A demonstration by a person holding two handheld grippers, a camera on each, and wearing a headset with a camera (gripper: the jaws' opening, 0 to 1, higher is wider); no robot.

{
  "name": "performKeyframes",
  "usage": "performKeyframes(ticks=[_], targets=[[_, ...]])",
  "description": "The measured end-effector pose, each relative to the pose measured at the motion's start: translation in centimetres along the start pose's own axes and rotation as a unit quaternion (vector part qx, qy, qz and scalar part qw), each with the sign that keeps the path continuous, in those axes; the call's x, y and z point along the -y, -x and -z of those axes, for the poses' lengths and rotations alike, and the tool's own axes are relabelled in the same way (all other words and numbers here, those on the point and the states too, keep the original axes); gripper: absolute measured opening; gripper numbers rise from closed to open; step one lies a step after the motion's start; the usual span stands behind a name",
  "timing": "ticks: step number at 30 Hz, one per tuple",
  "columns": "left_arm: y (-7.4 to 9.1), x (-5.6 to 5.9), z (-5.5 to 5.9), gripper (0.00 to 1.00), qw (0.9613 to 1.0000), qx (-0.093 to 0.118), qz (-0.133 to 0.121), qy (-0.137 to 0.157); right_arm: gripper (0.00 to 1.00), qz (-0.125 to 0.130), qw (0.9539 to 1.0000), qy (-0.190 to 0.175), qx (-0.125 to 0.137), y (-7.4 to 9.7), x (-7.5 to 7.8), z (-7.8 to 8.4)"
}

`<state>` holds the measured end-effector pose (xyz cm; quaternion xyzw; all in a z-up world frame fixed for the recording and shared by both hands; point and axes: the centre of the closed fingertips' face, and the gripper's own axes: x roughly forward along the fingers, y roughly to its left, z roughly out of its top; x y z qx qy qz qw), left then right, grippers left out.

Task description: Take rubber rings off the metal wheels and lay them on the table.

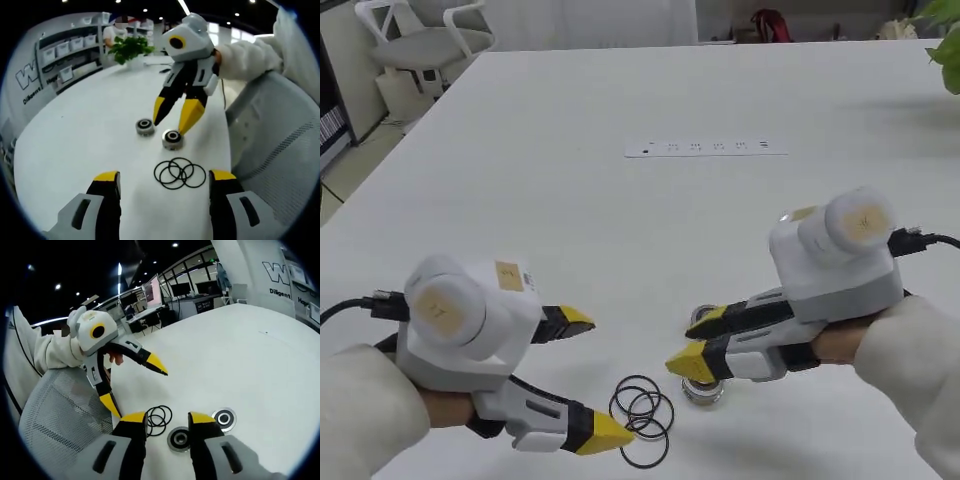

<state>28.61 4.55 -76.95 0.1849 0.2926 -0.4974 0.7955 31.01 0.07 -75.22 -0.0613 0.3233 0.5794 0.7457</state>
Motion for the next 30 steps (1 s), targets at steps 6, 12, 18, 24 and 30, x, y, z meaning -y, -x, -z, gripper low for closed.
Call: performKeyframes(ticks=[6,12,18,24,30], targets=[[0.1,-0.1,-0.2,0.74,1.0000,0.004,-0.001,0.002,0.38,0.016,0.9996,0.020,0.009,1.2,0.5,-0.8],[0.2,-0.3,-0.4,0.74,0.9999,0.010,-0.003,0.006,0.48,0.030,0.9989,0.025,0.027,2.9,0.7,-1.7],[0.6,-0.5,-0.8,0.74,0.9997,0.020,-0.008,0.011,0.59,0.047,0.9974,0.036,0.042,5.1,1.5,-1.7],[0.9,-0.5,-0.9,0.75,0.9996,0.024,-0.012,0.013,0.69,0.064,0.9962,0.032,0.050,7.2,1.5,-1.0],[1.7,-0.8,-1.1,0.76,0.9990,0.035,-0.018,0.023,0.80,0.071,0.9958,0.023,0.053,8.7,1.3,0.5]])
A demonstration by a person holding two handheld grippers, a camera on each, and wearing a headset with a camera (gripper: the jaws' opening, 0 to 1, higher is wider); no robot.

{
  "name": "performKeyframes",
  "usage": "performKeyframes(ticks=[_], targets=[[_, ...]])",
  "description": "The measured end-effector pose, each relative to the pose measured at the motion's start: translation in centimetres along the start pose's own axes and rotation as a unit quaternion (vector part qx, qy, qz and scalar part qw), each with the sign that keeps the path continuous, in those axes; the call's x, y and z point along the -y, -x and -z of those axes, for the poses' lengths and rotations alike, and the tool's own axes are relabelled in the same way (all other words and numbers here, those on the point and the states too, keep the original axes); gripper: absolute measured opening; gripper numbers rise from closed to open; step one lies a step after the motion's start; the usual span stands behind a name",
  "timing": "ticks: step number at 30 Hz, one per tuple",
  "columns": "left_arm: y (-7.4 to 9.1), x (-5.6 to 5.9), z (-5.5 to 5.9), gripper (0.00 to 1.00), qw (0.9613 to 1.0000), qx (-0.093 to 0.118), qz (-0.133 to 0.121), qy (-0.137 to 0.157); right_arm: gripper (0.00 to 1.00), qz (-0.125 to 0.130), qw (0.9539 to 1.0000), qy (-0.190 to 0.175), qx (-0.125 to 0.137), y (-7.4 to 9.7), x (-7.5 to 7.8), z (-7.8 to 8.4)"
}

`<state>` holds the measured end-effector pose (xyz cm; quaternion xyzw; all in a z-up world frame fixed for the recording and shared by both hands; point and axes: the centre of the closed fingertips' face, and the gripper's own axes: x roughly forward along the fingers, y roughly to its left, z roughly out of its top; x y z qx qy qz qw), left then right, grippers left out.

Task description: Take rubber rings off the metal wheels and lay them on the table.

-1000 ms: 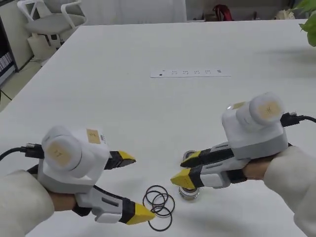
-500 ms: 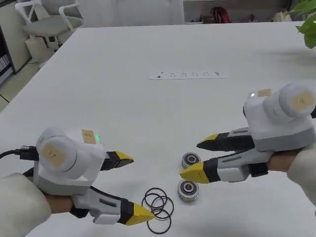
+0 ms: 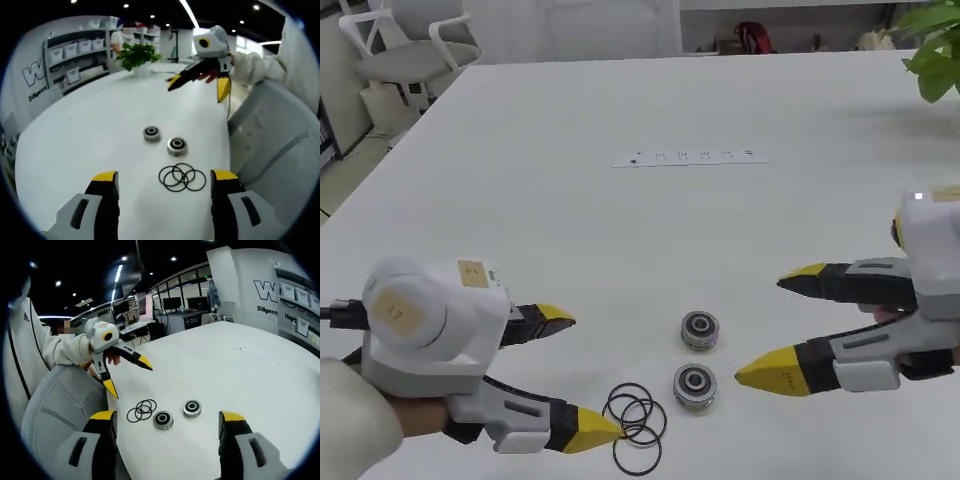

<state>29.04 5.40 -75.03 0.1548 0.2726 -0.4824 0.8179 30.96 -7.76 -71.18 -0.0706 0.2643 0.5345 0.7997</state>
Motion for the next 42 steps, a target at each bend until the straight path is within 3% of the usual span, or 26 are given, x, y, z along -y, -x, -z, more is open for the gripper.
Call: performKeyframes(ticks=[2,9,22,35,42], targets=[[0.1,0.0,0.0,0.76,1.0000,0.000,-0.002,0.002,0.81,0.007,0.9999,-0.010,-0.007,0.4,0.2,0.7],[1.1,0.0,0.5,0.76,0.9999,0.004,-0.010,0.012,0.86,0.019,0.9993,-0.032,0.008,1.3,0.4,1.5],[2.4,-0.1,2.1,0.77,0.9984,0.015,-0.018,0.052,0.86,0.022,0.9974,-0.069,-0.005,1.1,-0.6,4.5],[1.8,0.3,5.6,0.78,0.9968,-0.015,-0.009,0.078,0.86,0.017,0.9964,-0.077,-0.033,0.0,-1.2,6.4],[1.4,0.9,6.0,0.78,0.9971,-0.025,0.004,0.071,0.85,0.010,0.9960,-0.072,-0.051,-0.6,-1.6,7.2]])
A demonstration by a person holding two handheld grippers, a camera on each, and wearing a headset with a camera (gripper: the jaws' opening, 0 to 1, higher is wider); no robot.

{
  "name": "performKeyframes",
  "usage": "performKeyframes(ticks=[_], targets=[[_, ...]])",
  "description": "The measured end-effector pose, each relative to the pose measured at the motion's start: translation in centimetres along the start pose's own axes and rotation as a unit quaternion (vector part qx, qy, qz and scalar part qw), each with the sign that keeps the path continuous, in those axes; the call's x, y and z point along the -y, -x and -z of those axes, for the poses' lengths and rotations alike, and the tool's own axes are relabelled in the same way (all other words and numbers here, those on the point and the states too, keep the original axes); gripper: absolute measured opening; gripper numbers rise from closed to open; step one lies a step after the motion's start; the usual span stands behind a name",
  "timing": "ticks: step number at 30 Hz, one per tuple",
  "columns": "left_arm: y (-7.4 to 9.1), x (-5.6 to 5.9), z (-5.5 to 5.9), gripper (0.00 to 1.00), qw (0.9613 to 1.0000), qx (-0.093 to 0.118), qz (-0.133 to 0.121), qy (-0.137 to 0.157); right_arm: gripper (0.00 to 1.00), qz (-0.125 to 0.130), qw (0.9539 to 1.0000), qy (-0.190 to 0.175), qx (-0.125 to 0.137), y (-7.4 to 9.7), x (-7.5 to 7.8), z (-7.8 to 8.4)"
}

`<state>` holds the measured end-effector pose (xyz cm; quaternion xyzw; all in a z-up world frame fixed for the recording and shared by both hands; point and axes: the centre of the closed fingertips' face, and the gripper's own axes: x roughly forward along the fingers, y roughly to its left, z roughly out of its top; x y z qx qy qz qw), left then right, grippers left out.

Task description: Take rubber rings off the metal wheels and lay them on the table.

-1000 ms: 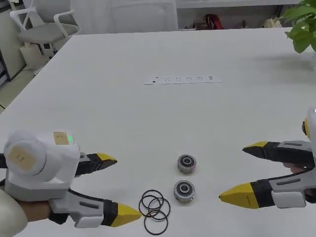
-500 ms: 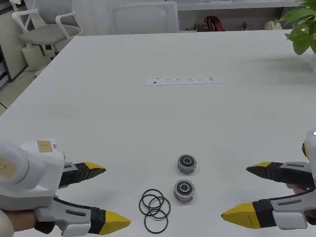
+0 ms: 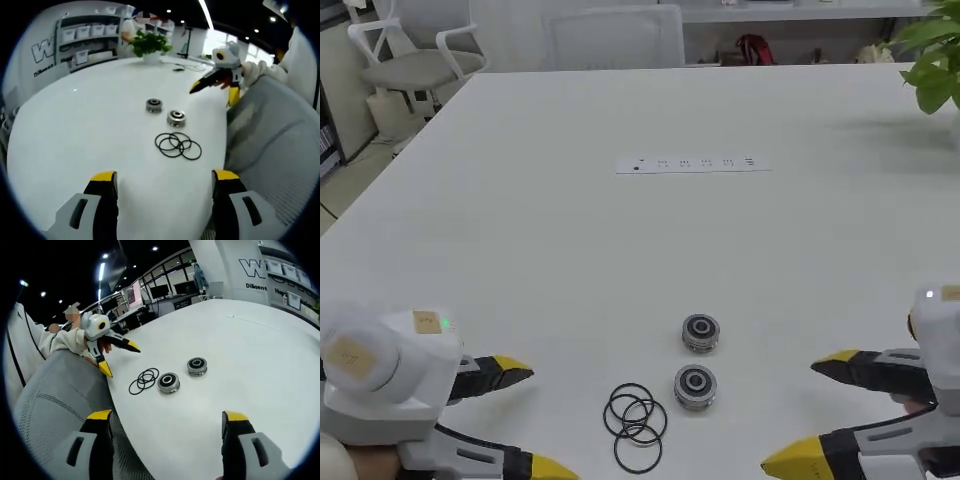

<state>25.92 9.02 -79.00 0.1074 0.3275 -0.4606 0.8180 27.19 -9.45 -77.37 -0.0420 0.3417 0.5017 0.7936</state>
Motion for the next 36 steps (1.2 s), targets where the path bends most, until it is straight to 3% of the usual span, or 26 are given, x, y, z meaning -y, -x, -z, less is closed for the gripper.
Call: performKeyframes(ticks=[5,13,25,36], targets=[[-0.2,0.0,0.1,0.79,1.0000,-0.002,0.001,-0.008,0.85,-0.002,0.9998,0.010,-0.017,-0.3,-0.1,0.8],[-0.2,-0.8,-0.1,0.79,0.9998,0.008,-0.018,-0.007,0.85,0.004,0.9995,0.017,-0.025,-0.5,0.2,1.2],[0.3,-2.0,-0.8,0.78,0.9985,0.019,-0.051,-0.009,0.84,0.010,0.9994,0.024,-0.022,-0.7,0.4,0.9],[0.4,-1.9,-1.0,0.75,0.9982,0.018,-0.053,-0.020,0.83,0.024,0.9992,0.023,-0.022,-0.6,0.8,1.0]])
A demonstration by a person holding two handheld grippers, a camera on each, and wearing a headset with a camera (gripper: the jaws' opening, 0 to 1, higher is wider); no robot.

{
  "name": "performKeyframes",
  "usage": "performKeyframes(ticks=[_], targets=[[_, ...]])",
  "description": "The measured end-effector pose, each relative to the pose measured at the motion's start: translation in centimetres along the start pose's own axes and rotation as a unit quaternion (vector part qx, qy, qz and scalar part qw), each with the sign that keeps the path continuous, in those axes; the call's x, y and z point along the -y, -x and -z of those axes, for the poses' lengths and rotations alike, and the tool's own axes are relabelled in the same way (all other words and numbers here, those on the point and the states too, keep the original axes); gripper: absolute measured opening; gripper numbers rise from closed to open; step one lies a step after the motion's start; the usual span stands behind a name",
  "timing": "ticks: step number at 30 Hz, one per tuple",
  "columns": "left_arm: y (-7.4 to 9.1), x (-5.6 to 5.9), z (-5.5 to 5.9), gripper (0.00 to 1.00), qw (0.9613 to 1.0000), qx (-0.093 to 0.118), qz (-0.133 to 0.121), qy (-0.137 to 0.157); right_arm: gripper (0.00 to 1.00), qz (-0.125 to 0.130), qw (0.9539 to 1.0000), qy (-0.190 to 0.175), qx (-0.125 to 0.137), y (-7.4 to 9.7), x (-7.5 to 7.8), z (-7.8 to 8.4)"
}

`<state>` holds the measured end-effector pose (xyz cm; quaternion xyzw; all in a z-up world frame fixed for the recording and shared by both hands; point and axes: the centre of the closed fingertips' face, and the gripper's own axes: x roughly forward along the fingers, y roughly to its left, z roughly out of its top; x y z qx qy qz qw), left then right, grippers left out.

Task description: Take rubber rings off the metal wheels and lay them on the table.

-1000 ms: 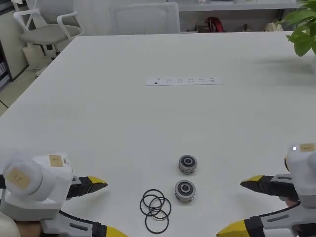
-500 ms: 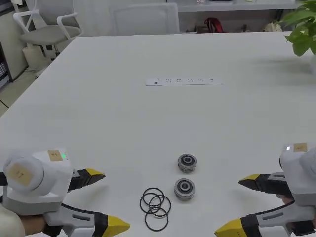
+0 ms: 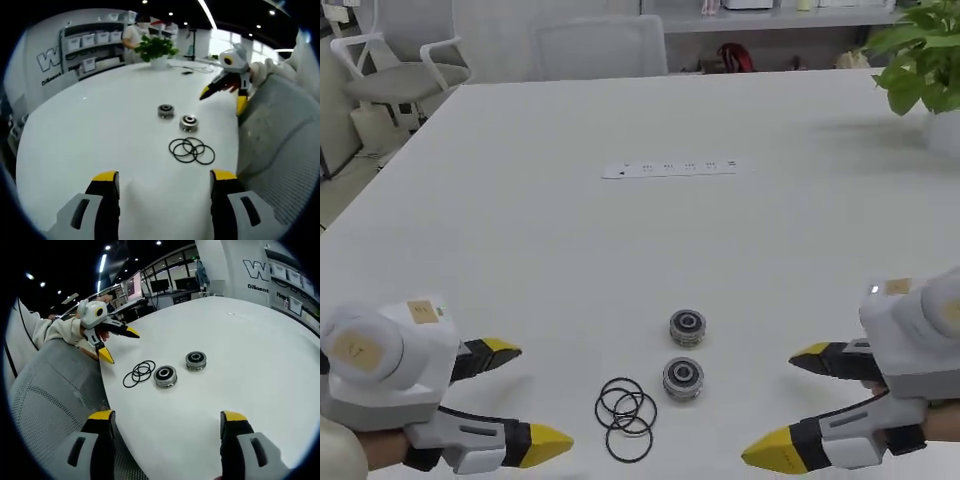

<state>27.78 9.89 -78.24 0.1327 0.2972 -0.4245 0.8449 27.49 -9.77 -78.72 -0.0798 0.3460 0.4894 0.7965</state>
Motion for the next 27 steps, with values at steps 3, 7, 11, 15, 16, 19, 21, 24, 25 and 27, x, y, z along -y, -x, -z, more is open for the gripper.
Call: performKeyframes(ticks=[3,7,11,15,16,19,21,24,25,27], targets=[[-0.04,0.11,-0.02,0.75,1.0000,-0.001,0.002,-0.003,0.83,0.006,1.0000,0.001,0.001,0.13,0.11,-0.02],[-0.15,0.20,-0.16,0.75,1.0000,-0.001,0.004,-0.007,0.82,0.009,1.0000,0.000,0.000,0.19,0.01,0.10],[-0.39,0.44,0.13,0.74,0.9998,-0.009,0.009,-0.013,0.82,0.009,1.0000,-0.002,-0.001,0.15,-0.02,0.19],[-0.57,0.61,0.45,0.74,0.9997,-0.016,0.013,-0.015,0.82,0.007,1.0000,0.000,-0.004,0.09,-0.10,0.39],[-0.59,0.49,0.45,0.74,0.9997,-0.016,0.011,-0.013,0.82,0.007,1.0000,-0.002,-0.005,0.09,-0.11,0.47],[-0.53,0.28,0.39,0.74,0.9998,-0.016,0.008,-0.007,0.82,0.008,0.9999,-0.002,-0.009,0.12,-0.13,0.68],[-0.52,0.14,0.39,0.74,0.9998,-0.016,0.007,-0.006,0.82,0.008,0.9999,-0.002,-0.010,0.14,-0.13,0.73],[-0.54,0.10,0.33,0.74,0.9999,-0.015,0.005,-0.005,0.82,0.009,0.9999,-0.003,-0.012,0.18,-0.11,0.84],[-0.53,0.11,0.31,0.74,0.9999,-0.015,0.005,-0.005,0.81,0.009,0.9999,-0.003,-0.012,0.19,-0.10,0.84],[-0.53,0.21,0.28,0.74,0.9999,-0.015,0.005,-0.006,0.81,0.009,0.9999,-0.002,-0.013,0.22,-0.08,0.83]])
